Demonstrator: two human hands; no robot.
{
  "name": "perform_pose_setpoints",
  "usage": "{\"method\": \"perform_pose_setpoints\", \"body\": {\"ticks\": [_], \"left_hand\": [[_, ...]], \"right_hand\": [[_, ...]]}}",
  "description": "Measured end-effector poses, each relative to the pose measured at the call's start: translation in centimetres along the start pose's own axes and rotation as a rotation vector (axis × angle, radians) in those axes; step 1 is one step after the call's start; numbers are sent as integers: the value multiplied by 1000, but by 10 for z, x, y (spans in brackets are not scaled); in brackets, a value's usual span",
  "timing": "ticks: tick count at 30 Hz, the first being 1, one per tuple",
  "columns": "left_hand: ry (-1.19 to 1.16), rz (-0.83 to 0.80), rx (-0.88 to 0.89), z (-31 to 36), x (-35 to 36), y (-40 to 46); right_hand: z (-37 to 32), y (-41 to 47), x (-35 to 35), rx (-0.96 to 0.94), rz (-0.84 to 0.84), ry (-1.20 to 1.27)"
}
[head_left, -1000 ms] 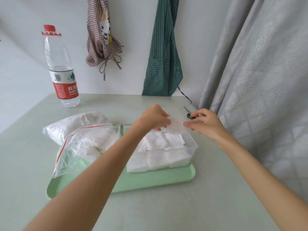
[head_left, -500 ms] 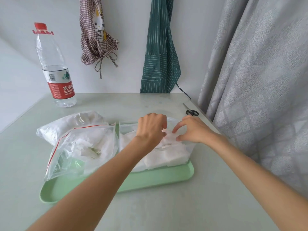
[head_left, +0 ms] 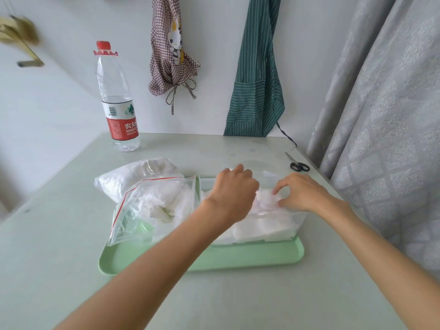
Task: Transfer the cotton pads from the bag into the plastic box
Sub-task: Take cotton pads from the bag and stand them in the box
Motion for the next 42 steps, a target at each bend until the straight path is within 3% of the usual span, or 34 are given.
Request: {"method": "perform_pose_setpoints", "body": {"ticks": [2,5,8,11,15,20,23,27,30,34,42], "left_hand": [[-97,124,-81,-31,-26,-31],[-121,166,-309,-99,-44,-82],[-120,-40,-517,-162,-21,-116],[-157,-218,-488,-184,14,-120],[-94,-79,-472,-194,22,-109],[-310,78,-578,-208,19,-106],[-341,109,-572,-209,20,-108],[-379,54,-547,-209,21,-112],[-371,-50,-516,-207,22,-115],[-385,-168,-499,-207,28,-116],[-157,-23,-485,-199,24,-116]], "right_hand": [[-20,-8,-20,-30,136,0],[-82,-31,-47,-227,338,82],[-152,-52,-53,-446,439,173],[-204,-51,-33,-564,427,157],[-226,-40,-6,-604,392,86],[-235,-42,5,-640,410,-90],[-241,-34,9,-582,403,-178],[-256,-33,14,-587,518,-280],[-259,-35,16,-646,591,-254],[-257,-31,19,-621,505,-310],[-232,-50,8,-797,335,-52]]}}
Point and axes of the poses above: each hand's wrist, its own y-axis towards the middle knuckle, its own x-axis out of the palm, z = x × y, the point moved 9 cm from there along y, towards the middle knuckle, and after that the axes turned 1 degree about -y, right-handed, at the moved point
